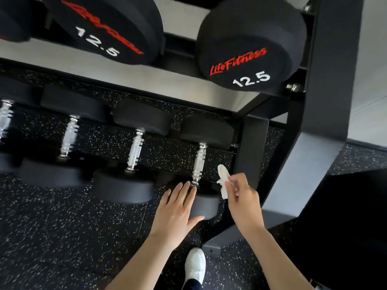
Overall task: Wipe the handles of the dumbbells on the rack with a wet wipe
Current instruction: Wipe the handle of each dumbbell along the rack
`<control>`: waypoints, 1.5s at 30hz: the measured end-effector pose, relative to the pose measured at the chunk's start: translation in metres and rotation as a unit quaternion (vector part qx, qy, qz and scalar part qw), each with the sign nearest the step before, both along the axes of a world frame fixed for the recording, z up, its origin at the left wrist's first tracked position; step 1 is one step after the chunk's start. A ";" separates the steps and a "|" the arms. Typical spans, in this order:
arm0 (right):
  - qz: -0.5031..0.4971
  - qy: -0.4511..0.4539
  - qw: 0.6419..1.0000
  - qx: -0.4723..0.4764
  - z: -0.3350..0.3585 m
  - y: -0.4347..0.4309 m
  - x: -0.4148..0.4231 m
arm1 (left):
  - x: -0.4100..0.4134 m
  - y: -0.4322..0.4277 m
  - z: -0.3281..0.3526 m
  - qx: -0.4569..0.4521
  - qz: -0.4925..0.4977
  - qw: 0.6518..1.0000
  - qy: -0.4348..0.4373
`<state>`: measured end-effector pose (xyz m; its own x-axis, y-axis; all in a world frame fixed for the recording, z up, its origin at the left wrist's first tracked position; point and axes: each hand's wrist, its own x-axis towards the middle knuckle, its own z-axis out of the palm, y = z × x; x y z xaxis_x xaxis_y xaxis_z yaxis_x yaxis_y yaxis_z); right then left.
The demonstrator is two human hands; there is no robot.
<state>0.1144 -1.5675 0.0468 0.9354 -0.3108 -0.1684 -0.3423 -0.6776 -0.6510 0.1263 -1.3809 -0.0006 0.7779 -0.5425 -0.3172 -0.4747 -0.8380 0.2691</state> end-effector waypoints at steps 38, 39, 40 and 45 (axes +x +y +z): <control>-0.163 -0.102 0.981 0.015 -0.119 0.029 0.124 | -0.009 0.009 -0.075 -0.101 0.047 0.989 -0.100; -0.162 -0.093 0.982 0.014 -0.118 0.028 0.124 | -0.009 0.009 -0.075 -0.109 0.053 0.988 -0.094; -0.162 -0.084 0.983 0.013 -0.117 0.027 0.124 | -0.008 0.010 -0.074 -0.119 0.060 0.987 -0.088; -0.168 -0.065 0.983 0.022 -0.112 0.030 0.122 | -0.004 0.008 -0.071 -0.166 0.098 0.978 -0.079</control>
